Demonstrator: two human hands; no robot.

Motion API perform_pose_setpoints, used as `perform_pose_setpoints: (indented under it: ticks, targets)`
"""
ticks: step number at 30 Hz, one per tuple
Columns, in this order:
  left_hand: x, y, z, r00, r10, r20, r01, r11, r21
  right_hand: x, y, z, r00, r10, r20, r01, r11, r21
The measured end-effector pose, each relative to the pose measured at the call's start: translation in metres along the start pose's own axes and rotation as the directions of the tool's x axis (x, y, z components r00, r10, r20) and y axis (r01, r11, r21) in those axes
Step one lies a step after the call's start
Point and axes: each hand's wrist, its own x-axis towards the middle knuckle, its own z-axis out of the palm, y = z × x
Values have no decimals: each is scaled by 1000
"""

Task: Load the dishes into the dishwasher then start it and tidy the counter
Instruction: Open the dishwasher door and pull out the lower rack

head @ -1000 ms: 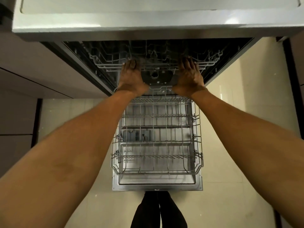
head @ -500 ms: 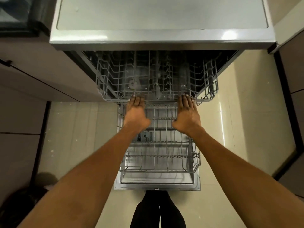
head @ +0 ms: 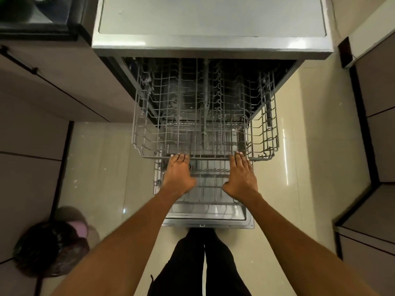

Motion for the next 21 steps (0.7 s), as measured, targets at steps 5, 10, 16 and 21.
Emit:
perform_pose_setpoints:
  ticks: [5,10,16,21]
  targets:
    - [-31,3,15,999,-19,35,19,1000,10,-31,1,18,999,10,45,-9,1000,-16]
    - [-58,5,29,997,-27,79,24,999,32,-59,0,31,998,25,60,-25,1000,-2]
    - [-86,-1,47,994,-14,104,11,1000,23,-87,-2,46,995,35,93,-34,999,-19]
    - [-106,-1,57,994,-30,101,29,1000,8,-107,-3,53,992,32,125,-28,999,-30]
